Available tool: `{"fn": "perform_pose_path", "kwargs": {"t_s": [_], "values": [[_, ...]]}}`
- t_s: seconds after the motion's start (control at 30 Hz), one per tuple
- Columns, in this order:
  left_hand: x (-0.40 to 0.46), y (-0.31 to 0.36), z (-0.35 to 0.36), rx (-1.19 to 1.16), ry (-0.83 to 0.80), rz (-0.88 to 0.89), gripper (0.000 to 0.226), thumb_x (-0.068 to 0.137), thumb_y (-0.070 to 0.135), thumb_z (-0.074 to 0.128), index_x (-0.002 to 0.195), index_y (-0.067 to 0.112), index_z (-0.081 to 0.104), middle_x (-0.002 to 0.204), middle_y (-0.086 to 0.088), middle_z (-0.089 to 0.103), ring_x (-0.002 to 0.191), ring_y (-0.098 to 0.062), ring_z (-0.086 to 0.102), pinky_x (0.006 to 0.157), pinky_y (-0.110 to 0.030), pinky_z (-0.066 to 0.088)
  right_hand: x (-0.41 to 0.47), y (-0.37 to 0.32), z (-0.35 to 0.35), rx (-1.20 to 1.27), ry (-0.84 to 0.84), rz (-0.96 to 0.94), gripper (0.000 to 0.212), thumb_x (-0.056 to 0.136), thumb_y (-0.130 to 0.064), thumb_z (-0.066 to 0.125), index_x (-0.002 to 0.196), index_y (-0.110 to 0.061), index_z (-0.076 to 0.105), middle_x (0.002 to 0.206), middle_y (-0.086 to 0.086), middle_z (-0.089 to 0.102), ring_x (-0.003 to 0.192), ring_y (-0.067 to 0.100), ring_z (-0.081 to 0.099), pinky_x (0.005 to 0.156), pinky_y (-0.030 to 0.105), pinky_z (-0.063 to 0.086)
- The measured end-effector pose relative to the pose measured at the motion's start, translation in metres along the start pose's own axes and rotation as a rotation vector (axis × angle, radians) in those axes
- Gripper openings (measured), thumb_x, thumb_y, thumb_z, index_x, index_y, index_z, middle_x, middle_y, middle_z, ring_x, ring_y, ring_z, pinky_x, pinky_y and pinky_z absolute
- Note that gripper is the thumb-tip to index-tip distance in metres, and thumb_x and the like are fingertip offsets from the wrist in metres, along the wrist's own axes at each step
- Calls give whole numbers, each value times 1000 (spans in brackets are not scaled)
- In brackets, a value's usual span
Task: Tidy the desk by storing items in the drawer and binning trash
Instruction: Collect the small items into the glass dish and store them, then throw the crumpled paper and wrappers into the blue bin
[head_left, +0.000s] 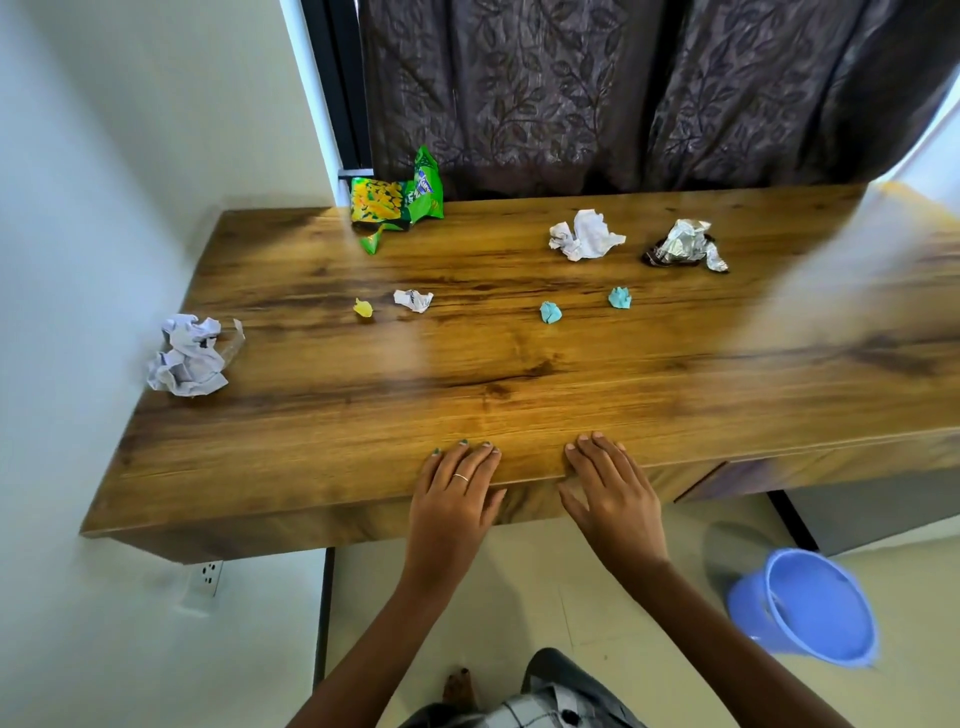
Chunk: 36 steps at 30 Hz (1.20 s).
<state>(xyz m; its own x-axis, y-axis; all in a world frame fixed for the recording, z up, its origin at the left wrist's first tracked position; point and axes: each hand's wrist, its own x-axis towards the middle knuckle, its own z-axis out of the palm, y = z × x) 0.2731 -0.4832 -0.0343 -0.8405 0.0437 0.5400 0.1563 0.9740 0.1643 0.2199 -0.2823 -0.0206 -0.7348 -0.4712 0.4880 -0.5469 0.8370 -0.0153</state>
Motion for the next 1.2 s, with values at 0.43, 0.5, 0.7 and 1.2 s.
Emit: {"fn": "perform_pose_path", "kwargs": {"t_s": [0.43, 0.5, 0.7, 1.2], "values": [[58, 19, 9, -264, -201, -187, 42, 90, 44, 45, 127, 25, 55, 129, 8, 55, 122, -12, 46, 100, -35, 45, 21, -3, -17, 264, -65, 254, 30, 86, -26, 46, 96, -12, 71, 99, 2, 70, 95, 19, 65, 71, 28, 56], [73, 22, 17, -290, -229, -206, 43, 90, 47, 41, 128, 29, 52, 133, 10, 51, 126, -12, 41, 104, -35, 41, 34, 5, -22, 284, -122, 310, 26, 83, -26, 45, 86, -17, 69, 87, -3, 67, 79, 14, 63, 55, 14, 45], [119, 39, 44, -396, -276, -202, 45, 89, 51, 36, 129, 35, 50, 134, 16, 48, 128, -6, 36, 110, -29, 31, 88, 55, -15, 387, -203, 634, 9, 81, -14, 65, 84, -23, 67, 88, -6, 66, 71, 9, 57, 54, 8, 33], [199, 76, 104, -409, -226, -156, 34, 83, 39, 51, 117, 36, 53, 120, 21, 55, 113, -1, 46, 92, -22, 46, 247, 257, 39, 391, -212, 862, 101, 63, -50, 78, 141, -18, 22, 146, 12, 19, 133, 37, 27, 103, 53, 35]]}}
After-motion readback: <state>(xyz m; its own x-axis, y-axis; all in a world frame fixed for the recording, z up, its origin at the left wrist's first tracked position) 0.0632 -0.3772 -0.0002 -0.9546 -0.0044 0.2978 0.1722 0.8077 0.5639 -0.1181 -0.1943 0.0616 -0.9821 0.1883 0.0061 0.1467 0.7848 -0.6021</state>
